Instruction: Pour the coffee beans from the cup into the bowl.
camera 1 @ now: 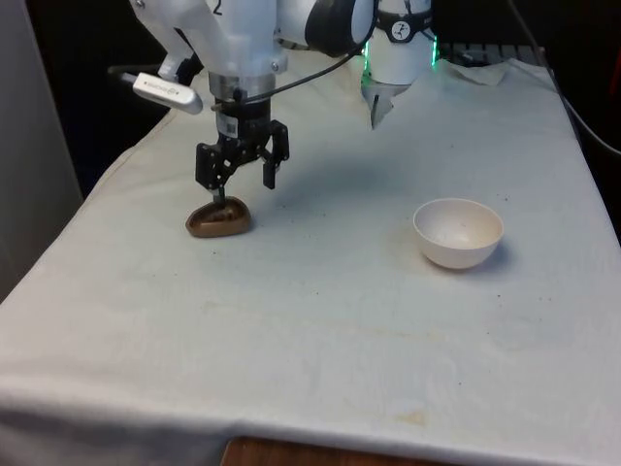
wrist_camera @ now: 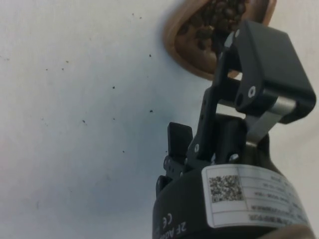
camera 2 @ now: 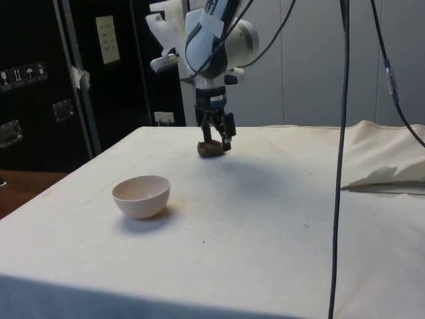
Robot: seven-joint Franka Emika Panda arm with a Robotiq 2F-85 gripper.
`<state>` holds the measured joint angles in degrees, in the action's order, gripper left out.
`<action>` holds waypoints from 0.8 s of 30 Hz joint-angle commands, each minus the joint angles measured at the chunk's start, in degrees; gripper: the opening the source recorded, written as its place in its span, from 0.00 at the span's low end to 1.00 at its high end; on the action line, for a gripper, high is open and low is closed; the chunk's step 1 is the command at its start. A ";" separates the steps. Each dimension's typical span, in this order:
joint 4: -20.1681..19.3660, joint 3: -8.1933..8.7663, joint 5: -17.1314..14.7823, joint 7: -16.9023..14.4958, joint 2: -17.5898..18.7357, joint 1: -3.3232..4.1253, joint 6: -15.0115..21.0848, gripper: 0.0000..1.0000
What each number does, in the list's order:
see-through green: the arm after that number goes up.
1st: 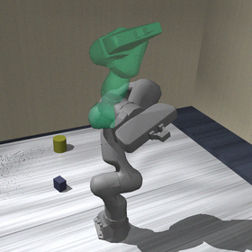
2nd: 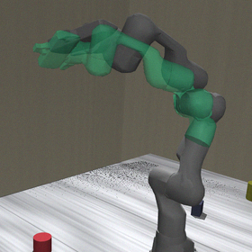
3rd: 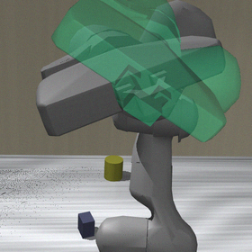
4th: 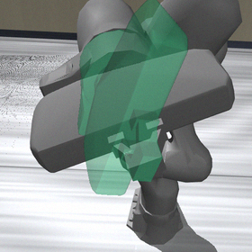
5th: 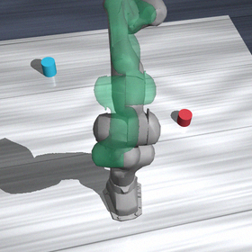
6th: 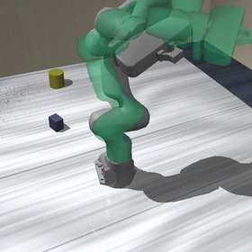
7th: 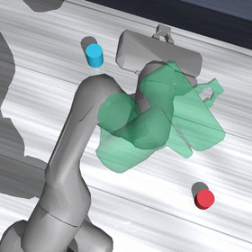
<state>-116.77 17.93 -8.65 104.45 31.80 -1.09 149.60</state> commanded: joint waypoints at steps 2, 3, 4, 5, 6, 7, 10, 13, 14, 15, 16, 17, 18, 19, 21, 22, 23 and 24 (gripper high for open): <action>0.23 -0.74 -1.32 -0.52 0.23 -0.74 0.80 1.00; 0.34 -0.69 -1.55 -0.46 0.34 -0.74 0.80 1.00; 0.40 -0.69 -1.78 -0.40 0.40 -0.69 0.80 1.00; 0.46 -0.63 -2.01 -0.34 0.46 -0.63 0.80 1.00; 0.46 -0.57 -2.29 -0.23 0.52 -0.57 0.80 1.00; 0.46 0.00 -1.55 0.06 0.57 -0.11 0.00 1.00; 0.46 -0.46 -2.64 -0.11 0.46 -0.46 0.80 1.00; 0.46 -0.23 -2.81 0.17 0.52 -0.23 0.69 1.00; 0.40 -0.17 -2.75 0.29 0.52 -0.17 0.69 1.00; 0.40 -0.17 -2.69 0.34 0.52 -0.11 0.63 1.00; 0.40 -0.17 -2.69 0.40 0.52 -0.11 0.57 1.00; 0.52 0.00 -2.35 0.23 0.57 -0.06 0.00 1.00; 0.40 -0.11 -2.64 0.40 0.52 -0.06 0.52 1.00; 0.40 -0.11 -2.64 0.40 0.52 -0.06 0.46 1.00; 0.46 -0.06 -2.52 0.34 0.52 -0.06 0.29 1.00; 0.46 -0.06 -2.52 0.34 0.52 -0.06 0.23 1.00; 0.46 -0.06 -2.46 0.29 0.52 -0.06 0.11 1.00; 0.46 0.00 -2.46 0.29 0.52 -0.06 0.06 1.00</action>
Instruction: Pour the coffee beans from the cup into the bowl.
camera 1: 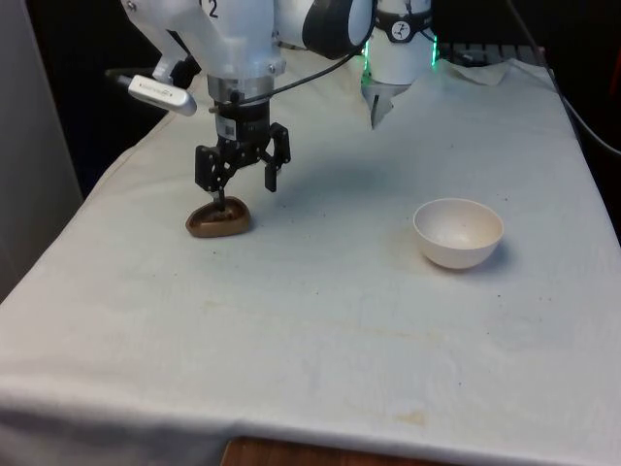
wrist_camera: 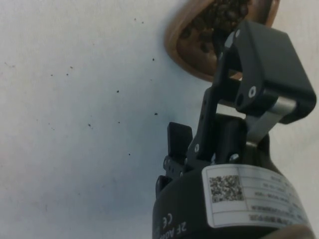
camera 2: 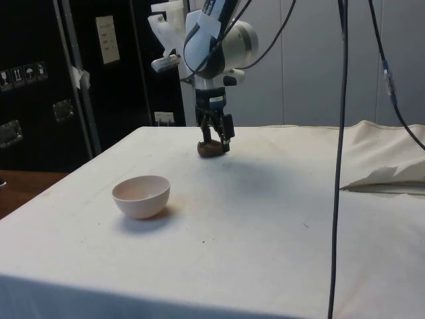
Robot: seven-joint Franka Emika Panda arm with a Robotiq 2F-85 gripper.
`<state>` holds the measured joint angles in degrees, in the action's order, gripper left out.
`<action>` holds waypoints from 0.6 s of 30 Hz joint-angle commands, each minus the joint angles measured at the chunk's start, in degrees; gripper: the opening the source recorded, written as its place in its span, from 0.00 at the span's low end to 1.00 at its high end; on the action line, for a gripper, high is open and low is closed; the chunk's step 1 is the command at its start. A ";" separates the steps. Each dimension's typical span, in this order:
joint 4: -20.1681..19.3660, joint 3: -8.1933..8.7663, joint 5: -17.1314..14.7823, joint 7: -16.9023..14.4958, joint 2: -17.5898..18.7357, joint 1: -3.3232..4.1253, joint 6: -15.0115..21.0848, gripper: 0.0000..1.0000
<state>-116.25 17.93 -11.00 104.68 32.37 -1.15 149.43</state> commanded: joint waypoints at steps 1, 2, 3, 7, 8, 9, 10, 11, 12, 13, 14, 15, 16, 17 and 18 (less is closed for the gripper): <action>0.00 0.00 -0.06 0.06 -0.06 0.00 0.17 1.00; 0.00 -0.06 -0.06 0.06 0.00 0.00 0.17 1.00; 0.00 0.00 0.00 0.00 0.00 0.00 -0.06 1.00; 0.06 -0.17 -0.23 0.00 0.40 0.00 0.29 1.00; 0.06 -0.17 -0.23 0.00 0.40 0.00 0.29 1.00; 0.06 -0.23 -0.29 -0.06 0.46 0.00 0.34 1.00; 0.06 -0.23 -0.23 -0.06 0.52 0.00 0.23 1.00; 0.06 -0.17 -0.23 -0.06 0.46 0.00 0.23 1.00; 0.06 -0.17 -0.23 -0.06 0.46 0.06 0.17 1.00; 0.00 0.00 0.00 -0.06 0.52 0.11 -0.11 1.00; 0.06 -0.11 -0.23 -0.06 0.46 0.06 0.17 1.00; 0.06 -0.11 -0.23 -0.06 0.46 0.06 0.17 1.00; 0.06 -0.11 -0.23 0.00 0.46 0.06 0.23 1.00; 0.06 -0.11 -0.17 0.00 0.46 0.06 0.23 1.00; 0.06 -0.11 -0.17 0.00 0.46 0.06 0.23 1.00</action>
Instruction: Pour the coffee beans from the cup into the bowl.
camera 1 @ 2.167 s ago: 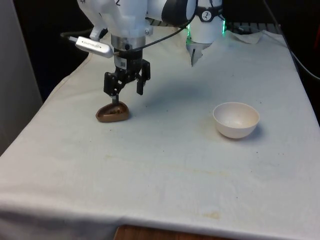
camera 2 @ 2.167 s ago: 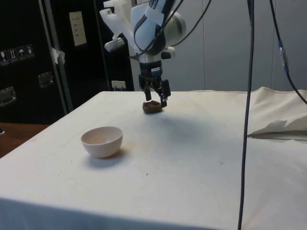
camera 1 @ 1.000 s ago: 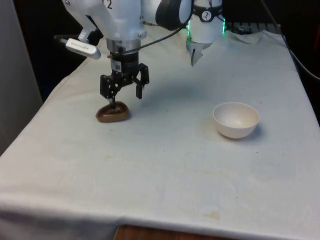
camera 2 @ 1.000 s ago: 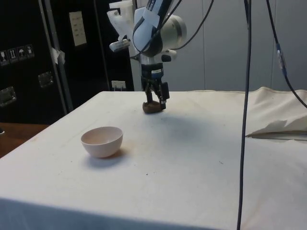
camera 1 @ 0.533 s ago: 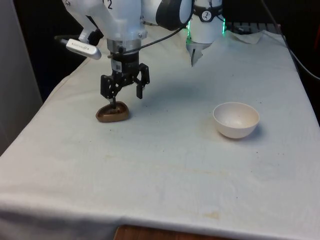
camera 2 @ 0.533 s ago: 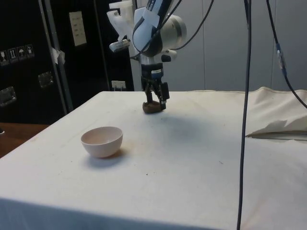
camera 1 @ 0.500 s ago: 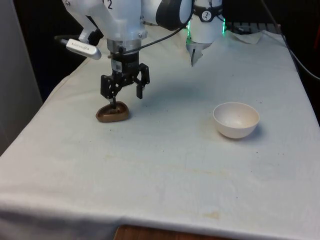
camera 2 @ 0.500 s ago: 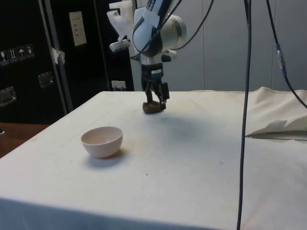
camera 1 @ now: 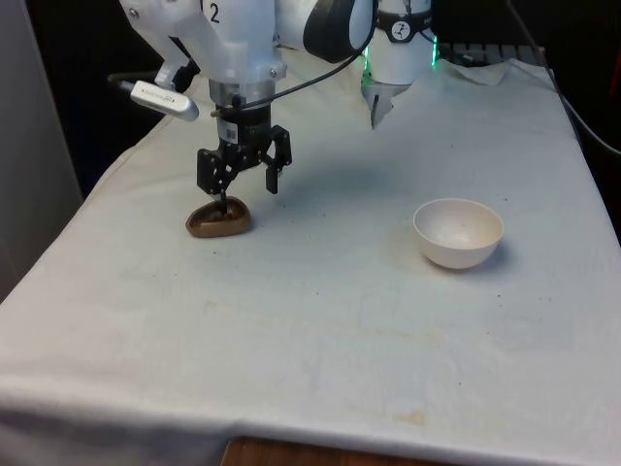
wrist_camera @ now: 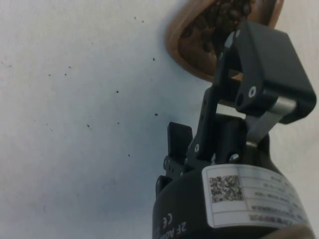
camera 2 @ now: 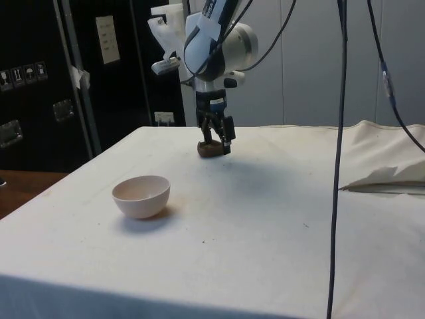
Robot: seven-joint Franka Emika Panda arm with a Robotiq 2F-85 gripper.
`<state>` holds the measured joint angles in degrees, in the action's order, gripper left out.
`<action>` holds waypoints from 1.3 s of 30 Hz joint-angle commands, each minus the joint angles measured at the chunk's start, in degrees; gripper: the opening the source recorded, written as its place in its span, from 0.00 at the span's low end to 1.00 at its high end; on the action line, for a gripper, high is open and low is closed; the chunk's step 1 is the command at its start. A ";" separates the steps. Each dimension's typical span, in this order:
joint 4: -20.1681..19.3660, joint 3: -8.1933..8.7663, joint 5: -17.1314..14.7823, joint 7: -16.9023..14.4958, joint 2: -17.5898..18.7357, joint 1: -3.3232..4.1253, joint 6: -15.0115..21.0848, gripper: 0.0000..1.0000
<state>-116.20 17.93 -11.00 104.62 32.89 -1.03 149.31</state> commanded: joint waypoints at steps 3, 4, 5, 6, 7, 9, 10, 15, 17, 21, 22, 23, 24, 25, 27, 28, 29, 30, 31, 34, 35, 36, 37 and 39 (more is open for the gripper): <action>0.00 -0.11 -0.17 0.06 -0.06 -0.06 0.34 1.00; 0.00 -0.11 -0.17 0.06 0.00 -0.06 0.34 0.94; 0.00 0.00 0.00 0.00 0.00 0.00 0.00 0.89; -0.06 -0.06 -0.17 0.06 0.00 -0.06 0.34 0.89; -0.06 -0.06 -0.17 0.06 0.00 -0.06 0.34 0.84; -0.06 -0.06 -0.17 0.06 0.00 -0.06 0.34 0.72; -0.06 -0.06 -0.17 0.06 0.00 -0.06 0.34 0.63; -0.06 -0.06 -0.17 0.06 0.00 -0.06 0.34 0.30; -0.06 -0.06 -0.17 0.06 0.00 -0.06 0.34 0.25; 0.00 -0.06 -0.17 0.06 0.00 -0.06 0.29 0.00; 0.00 -0.06 -0.11 0.06 0.00 -0.06 0.23 0.00; 0.00 -0.06 -0.11 0.06 0.00 0.00 0.17 0.00; 0.00 0.00 -0.06 0.06 0.00 0.00 0.11 0.00; 0.00 0.00 0.00 0.00 0.06 0.00 -0.06 0.00; 0.00 0.00 -0.06 0.06 0.00 0.00 0.06 0.00; 0.00 0.00 -0.06 0.06 0.00 0.00 0.00 0.00; 0.00 0.00 -0.06 0.06 0.06 0.00 0.00 0.00; 0.00 0.00 0.00 0.06 0.06 0.00 -0.06 0.00; 0.00 0.00 0.00 0.06 0.06 0.00 -0.06 0.00; 0.00 0.00 0.00 0.00 0.06 0.00 -0.29 0.00; 0.00 0.00 0.00 0.00 0.06 0.00 -0.17 0.00; 0.06 0.00 0.00 0.00 0.06 0.00 -0.23 0.00; 0.17 0.00 0.00 0.06 0.11 0.00 -0.29 0.00; 0.29 0.00 0.00 0.06 0.17 0.00 -0.40 0.00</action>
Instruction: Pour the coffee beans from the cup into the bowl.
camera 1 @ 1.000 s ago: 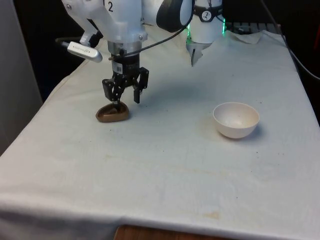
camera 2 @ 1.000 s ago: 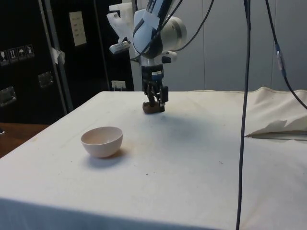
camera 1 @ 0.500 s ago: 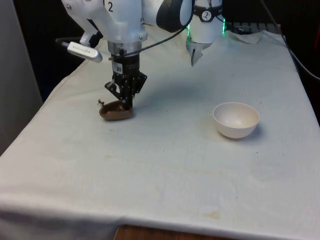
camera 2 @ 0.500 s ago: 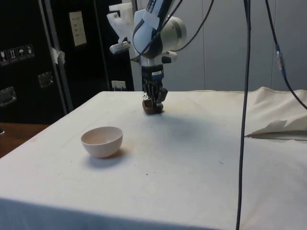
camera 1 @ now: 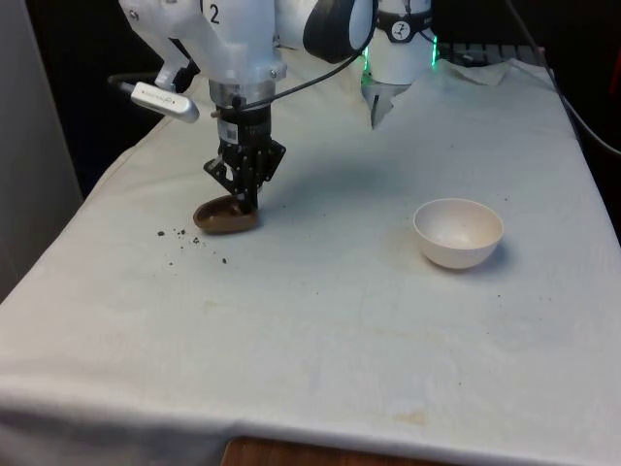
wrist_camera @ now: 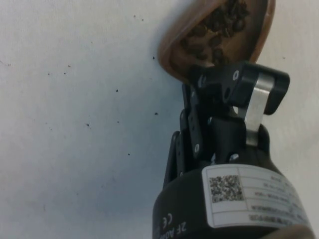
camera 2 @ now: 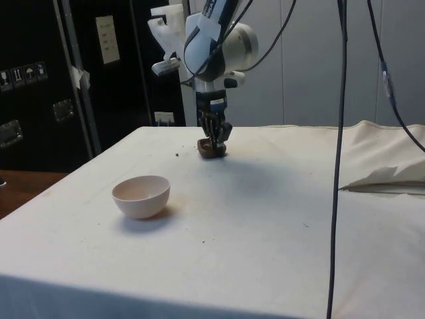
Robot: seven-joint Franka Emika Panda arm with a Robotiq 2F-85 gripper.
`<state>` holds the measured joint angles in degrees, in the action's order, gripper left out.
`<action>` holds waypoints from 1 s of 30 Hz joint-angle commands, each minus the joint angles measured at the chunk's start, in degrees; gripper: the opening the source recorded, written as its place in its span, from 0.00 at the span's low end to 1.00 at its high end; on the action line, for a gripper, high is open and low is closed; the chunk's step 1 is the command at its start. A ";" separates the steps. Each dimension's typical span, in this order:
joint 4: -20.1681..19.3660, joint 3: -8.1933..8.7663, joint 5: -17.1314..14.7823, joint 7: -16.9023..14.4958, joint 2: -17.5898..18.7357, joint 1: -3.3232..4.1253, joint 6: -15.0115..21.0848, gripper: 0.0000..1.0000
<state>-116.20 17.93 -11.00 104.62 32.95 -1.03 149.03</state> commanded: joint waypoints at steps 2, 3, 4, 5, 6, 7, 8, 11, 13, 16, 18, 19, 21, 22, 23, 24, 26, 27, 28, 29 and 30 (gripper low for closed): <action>0.52 0.06 0.06 0.11 0.17 0.06 -0.34 0.00; 0.57 0.06 0.06 0.11 0.17 0.06 -0.46 0.00; 0.29 0.00 0.06 0.00 0.06 0.06 -0.29 0.00; 0.63 0.11 0.17 0.06 0.06 0.11 -0.69 0.00; 0.63 0.23 0.34 0.06 -0.11 0.23 -0.92 0.00; 0.63 0.29 0.52 0.00 -0.29 0.29 -1.15 0.00; 0.63 0.34 0.63 -0.11 -0.46 0.34 -1.32 0.00; 0.69 0.52 1.38 -0.29 -1.32 0.52 -2.46 0.00; 0.57 0.63 2.01 -0.17 -2.06 0.69 -3.27 0.00; 0.52 0.63 2.46 -0.11 -2.69 0.74 -4.07 0.00; 0.46 0.69 3.32 0.06 -3.84 0.97 -5.39 0.00; 0.40 0.74 3.67 0.11 -4.24 1.09 -5.84 0.00; 0.74 0.29 3.61 -0.29 -4.18 0.63 -6.47 0.00; 0.40 0.69 4.35 0.34 -5.04 1.26 -6.88 0.00; 0.40 0.69 4.64 0.40 -5.39 1.38 -7.33 0.00; 0.40 0.63 5.33 0.63 -6.13 1.60 -8.42 0.00; 0.40 0.57 5.96 0.80 -6.82 1.78 -9.40 0.00; 0.34 0.52 6.36 0.97 -7.22 1.95 -9.97 0.00; 0.40 0.52 6.76 1.15 -7.62 2.06 -10.54 0.00; 0.69 0.17 6.42 0.57 -7.28 1.60 -10.83 0.00; 0.40 0.34 7.45 1.43 -8.25 2.23 -11.57 0.00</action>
<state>-115.51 17.99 -4.18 105.42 25.27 0.69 137.68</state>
